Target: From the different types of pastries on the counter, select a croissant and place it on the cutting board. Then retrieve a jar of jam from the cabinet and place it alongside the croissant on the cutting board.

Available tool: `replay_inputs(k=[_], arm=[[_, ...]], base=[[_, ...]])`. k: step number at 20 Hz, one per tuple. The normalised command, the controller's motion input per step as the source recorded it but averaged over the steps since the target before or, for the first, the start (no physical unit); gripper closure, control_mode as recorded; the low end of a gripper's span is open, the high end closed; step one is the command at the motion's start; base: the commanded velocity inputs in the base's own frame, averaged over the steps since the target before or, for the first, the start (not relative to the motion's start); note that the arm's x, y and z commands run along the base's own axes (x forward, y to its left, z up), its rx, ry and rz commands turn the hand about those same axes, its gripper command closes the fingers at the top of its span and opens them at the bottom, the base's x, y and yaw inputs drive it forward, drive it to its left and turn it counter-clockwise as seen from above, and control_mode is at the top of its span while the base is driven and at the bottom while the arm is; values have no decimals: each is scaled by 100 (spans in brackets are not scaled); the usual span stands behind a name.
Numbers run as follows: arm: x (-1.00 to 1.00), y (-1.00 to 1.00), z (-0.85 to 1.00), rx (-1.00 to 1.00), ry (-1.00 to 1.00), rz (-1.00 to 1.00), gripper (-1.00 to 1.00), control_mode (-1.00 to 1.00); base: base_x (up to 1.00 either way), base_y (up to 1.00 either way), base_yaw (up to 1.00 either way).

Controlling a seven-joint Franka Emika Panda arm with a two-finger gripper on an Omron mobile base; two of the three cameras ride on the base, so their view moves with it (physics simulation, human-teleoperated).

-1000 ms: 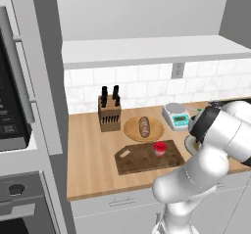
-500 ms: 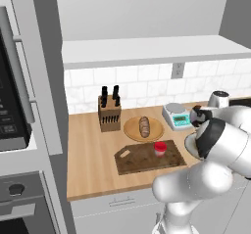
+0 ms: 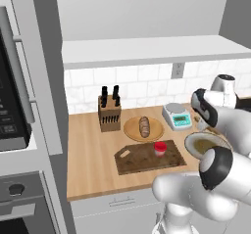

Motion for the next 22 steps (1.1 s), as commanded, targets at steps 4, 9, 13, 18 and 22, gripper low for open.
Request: replay_inputs(k=[4, 9, 13, 18, 22], arm=[[-63, 99, 23, -4, -8, 0, 100, -100], [-57, 100, 15, -9, -10, 0, 100, -100], [-42, 100, 11, -15, -14, 0, 100, -100], [-29, 100, 27, -4, -8, 0, 100, -100], [-14, 100, 25, -1, -5, 0, 100, -100]], base=[[0, 0, 0], [0, 0, 0], [0, 0, 0], [0, 0, 0], [0, 0, 0]])
